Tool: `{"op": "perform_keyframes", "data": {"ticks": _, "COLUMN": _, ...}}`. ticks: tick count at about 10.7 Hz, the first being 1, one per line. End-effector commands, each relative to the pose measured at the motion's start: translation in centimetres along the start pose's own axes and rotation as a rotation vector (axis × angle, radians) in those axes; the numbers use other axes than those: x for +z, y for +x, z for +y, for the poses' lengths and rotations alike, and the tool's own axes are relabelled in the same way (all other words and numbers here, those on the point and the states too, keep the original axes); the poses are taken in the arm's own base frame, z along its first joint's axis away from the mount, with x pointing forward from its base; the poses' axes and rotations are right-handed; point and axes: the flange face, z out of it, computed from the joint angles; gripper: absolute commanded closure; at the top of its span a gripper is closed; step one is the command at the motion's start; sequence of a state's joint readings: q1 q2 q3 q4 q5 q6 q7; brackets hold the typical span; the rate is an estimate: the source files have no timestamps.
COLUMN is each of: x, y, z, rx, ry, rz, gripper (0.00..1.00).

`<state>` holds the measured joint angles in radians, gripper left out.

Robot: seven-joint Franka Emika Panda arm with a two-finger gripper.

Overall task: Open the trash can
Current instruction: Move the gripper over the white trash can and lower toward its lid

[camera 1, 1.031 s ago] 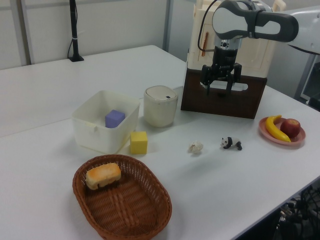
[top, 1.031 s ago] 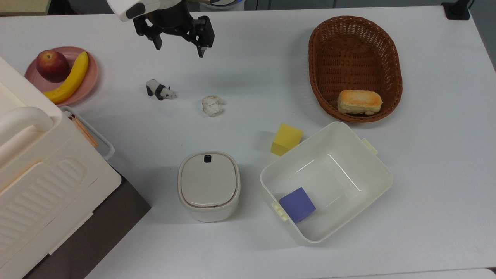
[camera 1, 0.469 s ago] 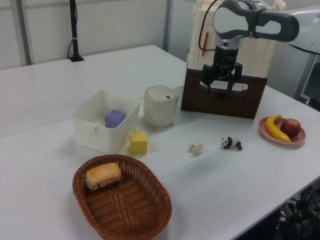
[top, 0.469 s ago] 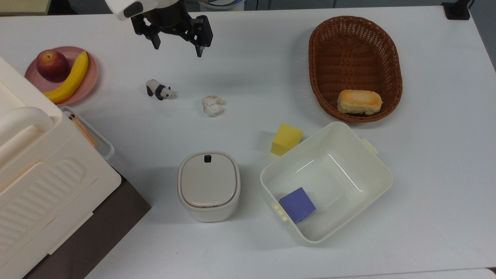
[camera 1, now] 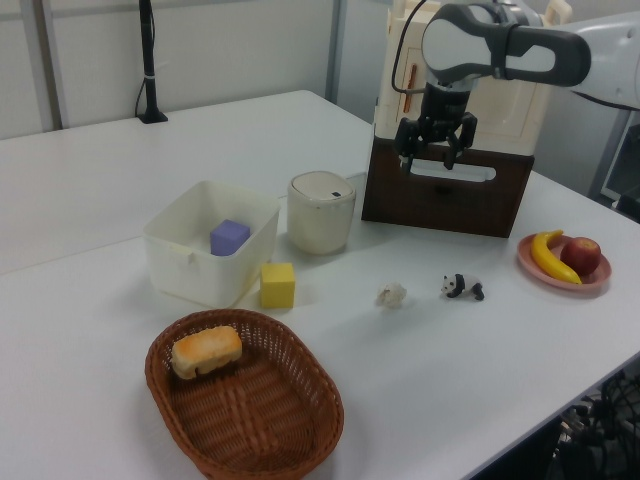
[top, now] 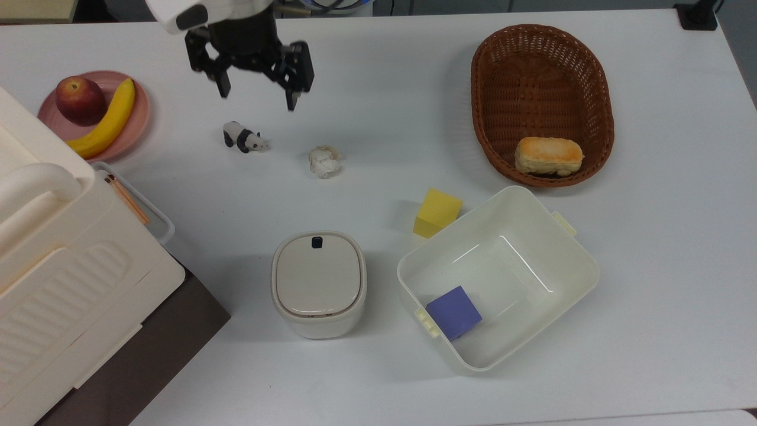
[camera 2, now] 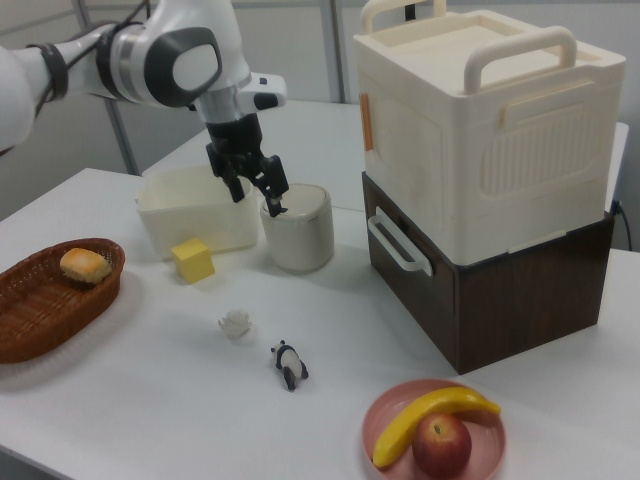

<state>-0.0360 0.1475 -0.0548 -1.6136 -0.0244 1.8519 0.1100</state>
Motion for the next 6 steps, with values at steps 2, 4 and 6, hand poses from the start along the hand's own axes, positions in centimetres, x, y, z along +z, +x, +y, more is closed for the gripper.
{"op": "perform_keyframes", "data": {"ticks": 2, "x": 3.4, "y": 4.2, "z": -1.8, "rx": -0.039, "ry": 0.007, "rz": 0.143, "gripper": 0.68}}
{"op": "perform_keyframes", "data": {"ticks": 4, "x": 5.4, "y": 7.1, "z": -2.6, "rx": -0.055, "ry": 0.016, "rz": 0.231, "gripper": 0.93}}
{"op": "perform_keyframes", "data": {"ticks": 6, "x": 7.2, "y": 8.5, "z": -4.0, "rx": -0.057, "ry": 0.043, "rz": 0.3, "gripper": 1.0}}
